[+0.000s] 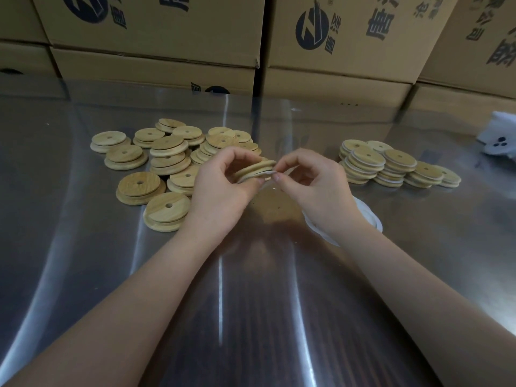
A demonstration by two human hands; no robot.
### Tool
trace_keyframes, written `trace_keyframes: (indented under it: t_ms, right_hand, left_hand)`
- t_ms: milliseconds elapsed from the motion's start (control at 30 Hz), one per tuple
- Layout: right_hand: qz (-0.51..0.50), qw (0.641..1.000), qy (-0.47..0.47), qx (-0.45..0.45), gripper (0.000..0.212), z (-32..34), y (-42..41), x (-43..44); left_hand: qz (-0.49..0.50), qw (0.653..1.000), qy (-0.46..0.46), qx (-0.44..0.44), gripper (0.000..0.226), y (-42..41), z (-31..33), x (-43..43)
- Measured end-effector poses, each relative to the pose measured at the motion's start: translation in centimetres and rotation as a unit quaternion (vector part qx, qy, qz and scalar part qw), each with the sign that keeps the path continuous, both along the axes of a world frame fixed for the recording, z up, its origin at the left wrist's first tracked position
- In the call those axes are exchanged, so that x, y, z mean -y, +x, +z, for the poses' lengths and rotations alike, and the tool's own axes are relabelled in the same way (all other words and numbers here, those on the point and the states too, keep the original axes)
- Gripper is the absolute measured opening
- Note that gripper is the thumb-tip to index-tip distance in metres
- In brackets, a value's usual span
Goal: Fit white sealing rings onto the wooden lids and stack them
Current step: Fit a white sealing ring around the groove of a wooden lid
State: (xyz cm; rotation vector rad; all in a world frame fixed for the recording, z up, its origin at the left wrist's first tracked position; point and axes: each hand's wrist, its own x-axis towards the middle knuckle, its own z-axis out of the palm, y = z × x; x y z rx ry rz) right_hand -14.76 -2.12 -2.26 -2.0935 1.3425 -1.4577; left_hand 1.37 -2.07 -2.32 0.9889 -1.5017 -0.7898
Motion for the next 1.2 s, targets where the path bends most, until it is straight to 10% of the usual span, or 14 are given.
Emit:
trace_keyframes:
  t_ms: [1200]
  right_hand:
    - [-0.021,0.986,-0.094,-0.137,0.004,0.36,-0.34,0.01]
  left_hand:
    - [0.007,0.997,-0.025,0.079,0.029,-0.26,-0.09,-0.24]
